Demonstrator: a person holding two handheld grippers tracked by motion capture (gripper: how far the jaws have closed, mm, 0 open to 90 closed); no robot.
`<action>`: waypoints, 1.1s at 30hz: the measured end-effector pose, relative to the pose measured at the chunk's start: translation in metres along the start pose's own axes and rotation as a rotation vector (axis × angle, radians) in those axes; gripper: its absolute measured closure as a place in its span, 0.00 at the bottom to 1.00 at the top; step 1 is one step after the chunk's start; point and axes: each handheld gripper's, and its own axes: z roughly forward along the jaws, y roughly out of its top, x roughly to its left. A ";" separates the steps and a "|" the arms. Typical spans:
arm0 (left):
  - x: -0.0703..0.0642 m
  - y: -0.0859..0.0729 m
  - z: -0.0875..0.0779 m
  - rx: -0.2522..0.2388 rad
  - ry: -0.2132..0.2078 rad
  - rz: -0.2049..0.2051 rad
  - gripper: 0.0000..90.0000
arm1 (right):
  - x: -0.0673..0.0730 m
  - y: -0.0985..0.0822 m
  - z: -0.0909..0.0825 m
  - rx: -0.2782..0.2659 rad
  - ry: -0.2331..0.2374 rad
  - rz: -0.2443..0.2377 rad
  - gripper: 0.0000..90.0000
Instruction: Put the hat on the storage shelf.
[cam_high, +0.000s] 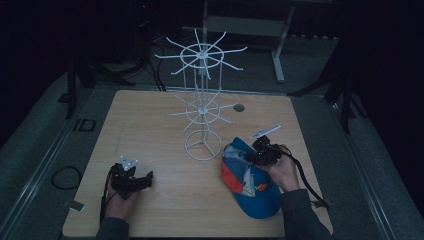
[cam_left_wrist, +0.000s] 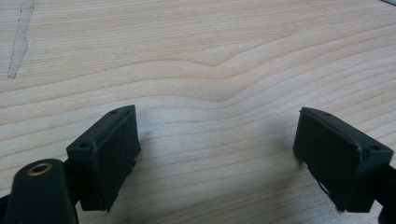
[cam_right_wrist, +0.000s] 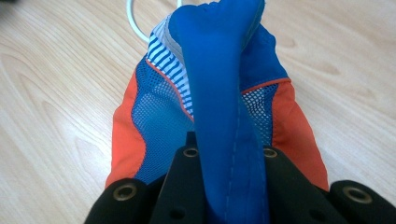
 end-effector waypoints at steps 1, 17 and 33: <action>0.000 0.000 0.000 0.000 0.000 0.001 0.16 | 0.001 0.000 -0.003 -0.011 0.001 -0.003 0.98; 0.000 0.000 0.000 -0.004 0.000 -0.003 0.16 | 0.012 -0.001 -0.027 -0.132 0.000 -0.028 0.98; 0.000 0.000 0.000 -0.003 0.000 -0.004 0.16 | 0.020 -0.001 -0.045 -0.218 -0.018 -0.060 0.98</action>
